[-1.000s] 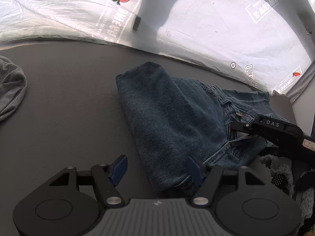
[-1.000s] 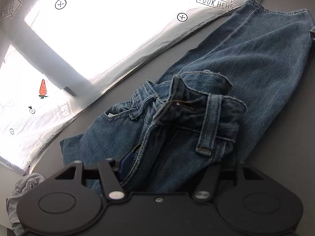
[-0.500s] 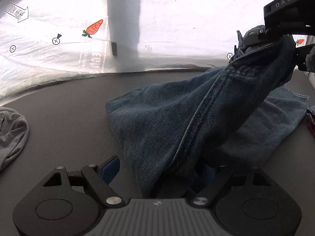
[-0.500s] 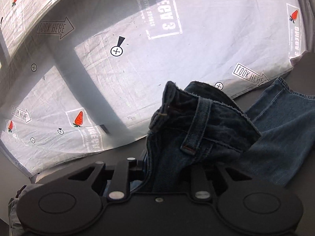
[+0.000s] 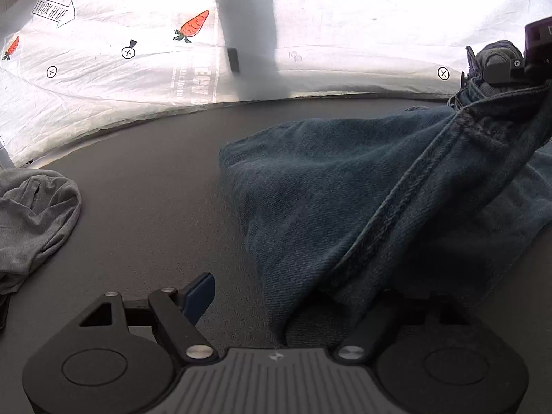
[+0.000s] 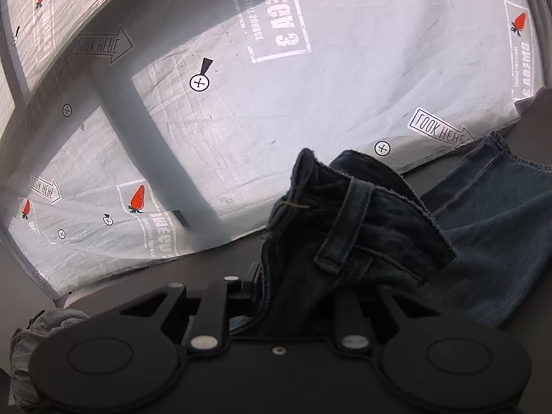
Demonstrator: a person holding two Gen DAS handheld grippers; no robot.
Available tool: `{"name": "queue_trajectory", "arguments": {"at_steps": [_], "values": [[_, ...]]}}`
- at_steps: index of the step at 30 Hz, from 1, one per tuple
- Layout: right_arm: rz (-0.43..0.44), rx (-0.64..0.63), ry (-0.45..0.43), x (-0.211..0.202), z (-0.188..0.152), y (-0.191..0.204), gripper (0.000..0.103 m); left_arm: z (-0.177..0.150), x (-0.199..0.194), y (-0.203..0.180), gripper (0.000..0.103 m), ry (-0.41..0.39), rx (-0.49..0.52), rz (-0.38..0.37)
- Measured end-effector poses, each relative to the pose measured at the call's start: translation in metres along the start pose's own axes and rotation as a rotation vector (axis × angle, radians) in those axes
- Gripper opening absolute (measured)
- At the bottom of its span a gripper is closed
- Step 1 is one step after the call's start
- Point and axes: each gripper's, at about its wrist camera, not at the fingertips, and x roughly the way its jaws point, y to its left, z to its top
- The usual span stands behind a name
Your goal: Fold clothes
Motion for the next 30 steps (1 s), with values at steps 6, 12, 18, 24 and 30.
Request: {"name": "queue_trajectory", "arguments": {"at_steps": [6,12,18,24,30], "values": [[-0.177,0.057,0.232,0.028,-0.049,-0.047,0.035,0.005,0.006,0.041,0.083,0.188,-0.113,-0.188],[-0.186,0.157,0.230,0.021,-0.041,-0.050,0.044,-0.001,-0.017,0.085,0.084,0.180,-0.226,-0.387],[-0.250,0.361,0.168,-0.005,-0.049,-0.058,0.065,0.019,-0.001,0.110,0.087,0.135,-0.407,-0.456],[-0.187,0.533,0.165,0.001,-0.067,-0.079,0.081,0.024,0.032,0.082,0.090,0.209,-0.468,-0.549],[-0.152,0.576,0.125,0.024,-0.060,-0.079,0.084,0.030,0.037,0.040,0.095,0.186,-0.454,-0.534]]}}
